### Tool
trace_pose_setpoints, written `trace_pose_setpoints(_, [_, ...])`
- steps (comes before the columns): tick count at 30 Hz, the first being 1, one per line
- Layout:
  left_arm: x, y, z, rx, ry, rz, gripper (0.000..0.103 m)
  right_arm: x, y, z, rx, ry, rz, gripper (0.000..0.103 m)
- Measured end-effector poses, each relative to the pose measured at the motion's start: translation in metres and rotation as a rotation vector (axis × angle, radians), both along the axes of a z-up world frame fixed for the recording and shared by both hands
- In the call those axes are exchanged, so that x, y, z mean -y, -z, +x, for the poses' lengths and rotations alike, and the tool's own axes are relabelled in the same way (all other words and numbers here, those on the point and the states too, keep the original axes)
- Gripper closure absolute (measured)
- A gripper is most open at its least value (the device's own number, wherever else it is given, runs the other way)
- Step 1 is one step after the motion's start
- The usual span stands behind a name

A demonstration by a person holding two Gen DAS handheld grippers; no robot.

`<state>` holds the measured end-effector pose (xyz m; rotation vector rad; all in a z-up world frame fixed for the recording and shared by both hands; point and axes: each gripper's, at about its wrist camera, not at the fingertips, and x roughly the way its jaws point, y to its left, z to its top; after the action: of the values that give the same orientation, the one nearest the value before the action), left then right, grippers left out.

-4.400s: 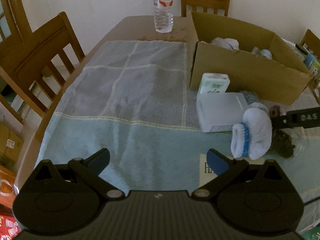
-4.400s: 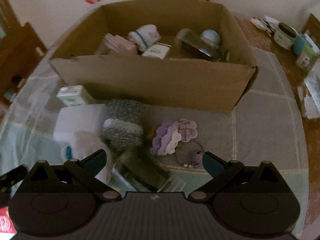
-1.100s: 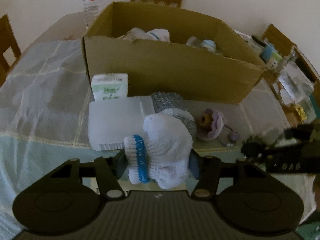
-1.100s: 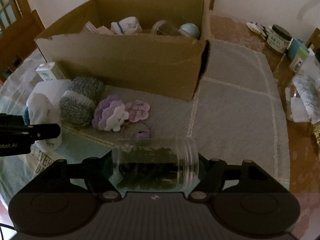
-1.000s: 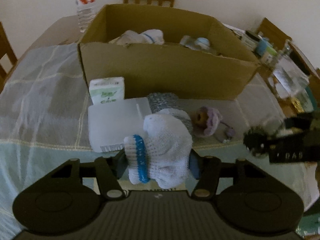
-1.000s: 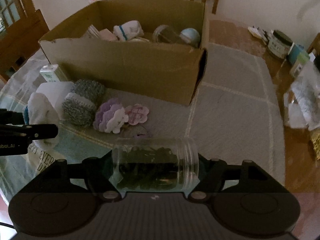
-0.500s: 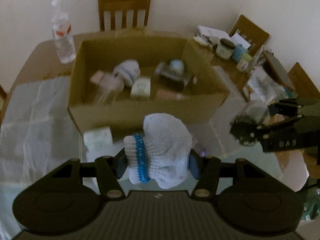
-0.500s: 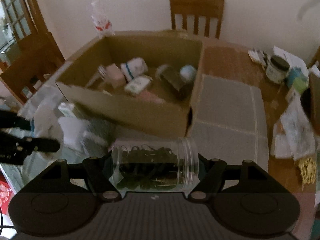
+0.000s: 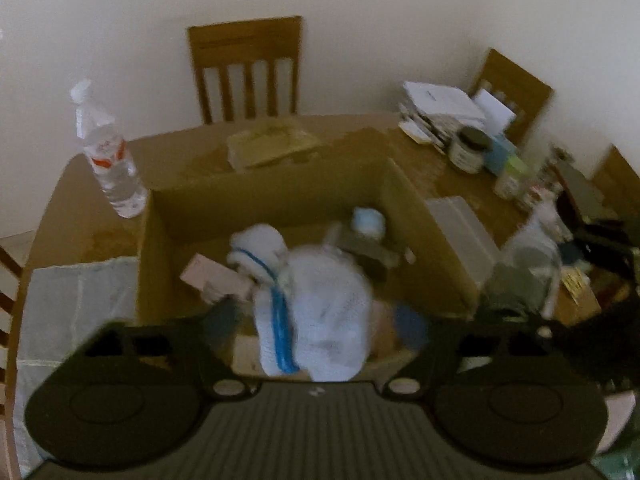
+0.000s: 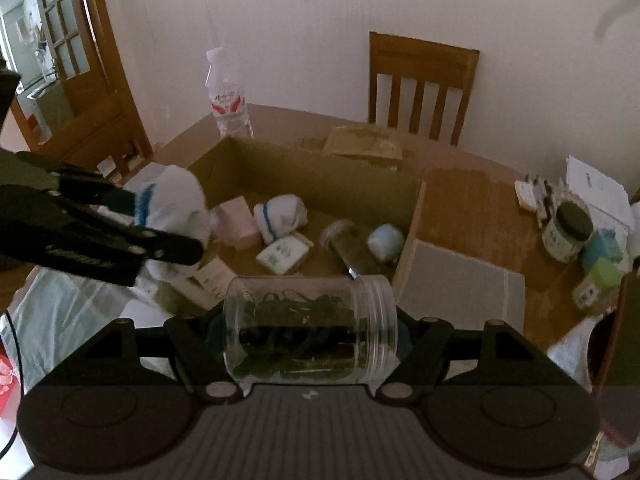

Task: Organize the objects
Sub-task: 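Carry the mitten and dark-filled jar over the cardboard box and release both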

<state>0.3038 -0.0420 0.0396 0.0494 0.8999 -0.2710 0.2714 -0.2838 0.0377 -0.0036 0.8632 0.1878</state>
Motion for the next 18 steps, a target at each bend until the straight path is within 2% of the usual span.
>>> trace_pose_setpoints(2, [-0.001,0.0,0.003,0.024,-0.023,0.012,0.004,0.002,0.001,0.006,-0.002,0.0,0.005,0.024])
trace_pose_setpoints(9, [-0.018,0.009,0.006,-0.004,-0.061,0.004,0.004,0.001,0.011,0.028,-0.025,-0.022,0.001,0.024])
trace_pose_setpoints(16, [-0.03,0.007,-0.001,0.011,-0.084,0.026,0.004,-0.007,0.01,0.052,-0.019,-0.037,-0.015,0.023])
trace_pose_setpoints(17, [-0.032,0.006,-0.002,0.015,-0.088,0.028,0.003,-0.008,0.009,0.054,-0.01,-0.034,-0.014,0.022])
trace_pose_setpoints(18, [-0.033,0.006,-0.003,0.021,-0.091,0.031,0.003,-0.009,0.007,0.056,-0.001,-0.029,-0.011,0.014])
